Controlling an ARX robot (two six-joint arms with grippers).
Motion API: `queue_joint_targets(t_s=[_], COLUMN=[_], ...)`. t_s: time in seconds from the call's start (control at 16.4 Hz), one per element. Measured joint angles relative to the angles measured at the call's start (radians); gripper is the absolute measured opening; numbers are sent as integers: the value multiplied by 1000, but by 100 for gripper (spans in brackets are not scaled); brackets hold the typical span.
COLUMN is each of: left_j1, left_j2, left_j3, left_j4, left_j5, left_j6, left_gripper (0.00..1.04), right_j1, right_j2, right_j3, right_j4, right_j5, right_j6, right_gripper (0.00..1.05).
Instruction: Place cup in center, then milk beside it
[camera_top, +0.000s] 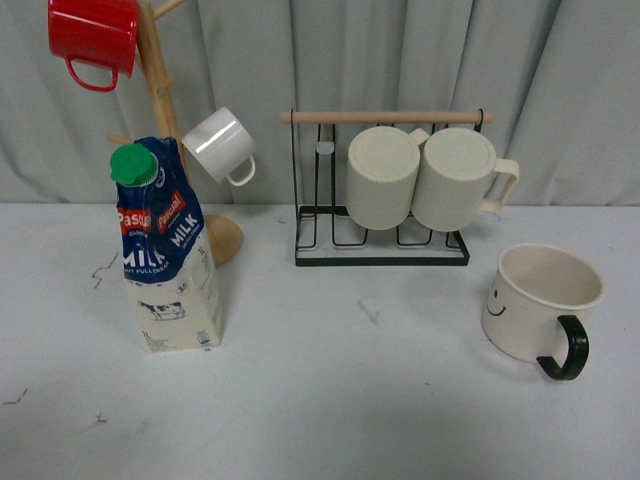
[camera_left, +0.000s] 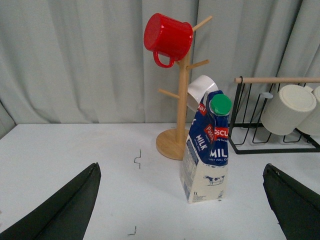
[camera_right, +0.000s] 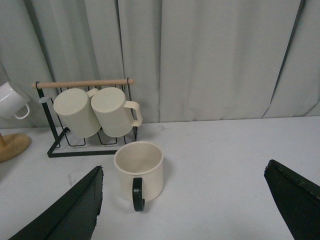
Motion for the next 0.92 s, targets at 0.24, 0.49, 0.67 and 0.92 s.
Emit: queue_joint_targets(t_s=[0.24,0.49,0.67,0.92], left_j1=[0,0,0,0], left_j2=[0,0,0,0], left_j3=[0,0,0,0], left_j4=[0,0,0,-1], left_j5=[0,0,0,0], left_j6=[0,0,0,0], left_gripper=[98,98,98,98], right_j1=[0,0,0,1], right_j2=[0,0,0,195], right_j3=[0,0,0,79], right_j4=[0,0,0,-108], right_j5=[0,0,0,126], right_j6=[0,0,0,-18], right_gripper=[98,98,98,98])
